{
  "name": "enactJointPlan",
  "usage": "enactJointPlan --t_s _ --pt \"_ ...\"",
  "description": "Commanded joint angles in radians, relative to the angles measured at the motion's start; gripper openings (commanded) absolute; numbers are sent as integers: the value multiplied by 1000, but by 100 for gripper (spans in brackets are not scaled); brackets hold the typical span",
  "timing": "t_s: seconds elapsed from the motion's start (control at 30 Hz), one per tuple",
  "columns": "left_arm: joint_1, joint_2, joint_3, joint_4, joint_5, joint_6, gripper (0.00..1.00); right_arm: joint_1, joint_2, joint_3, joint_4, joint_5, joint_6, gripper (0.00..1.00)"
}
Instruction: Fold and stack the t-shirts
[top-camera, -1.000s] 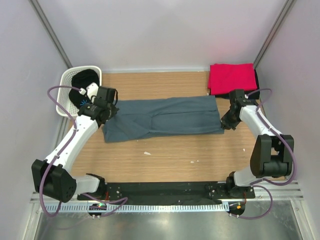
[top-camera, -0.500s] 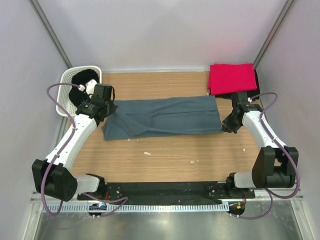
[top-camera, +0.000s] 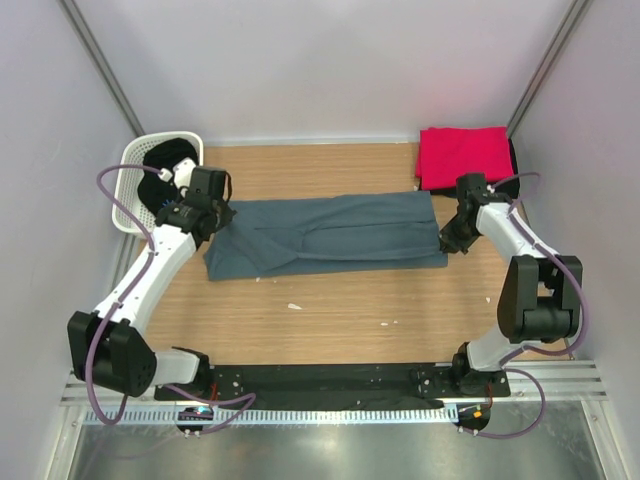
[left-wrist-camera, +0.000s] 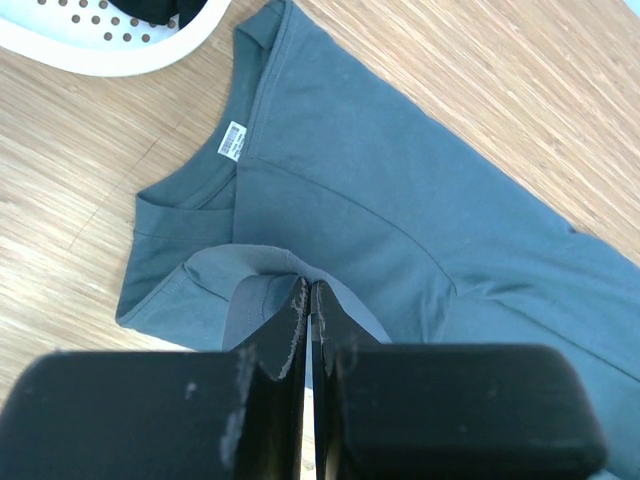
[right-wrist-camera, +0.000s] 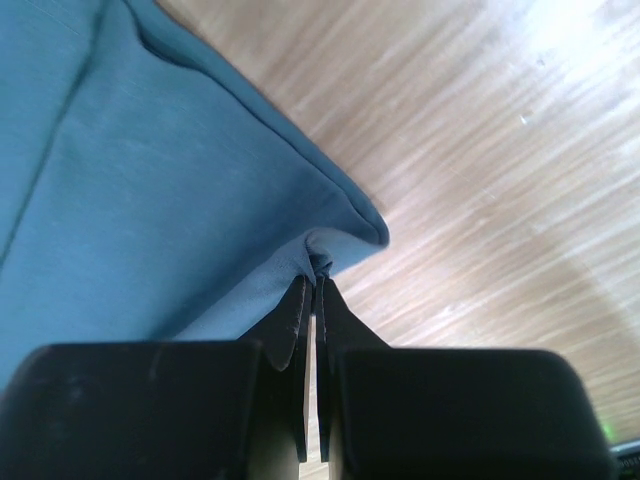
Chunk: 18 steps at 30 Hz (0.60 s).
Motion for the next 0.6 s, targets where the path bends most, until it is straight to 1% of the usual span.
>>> enactJointPlan --t_s 0.0,0.13,0.4,0.57 --pt "8 27 42 34 -44 14 0 -4 26 77 19 15 -23 1" --pt "10 54 53 36 -39 11 0 -4 93 114 5 18 -37 1" --pt "10 74 75 48 -56 11 0 -4 162 151 28 7 -40 1" --pt "10 122 101 53 -61 26 0 -4 202 181 27 1 -43 1"
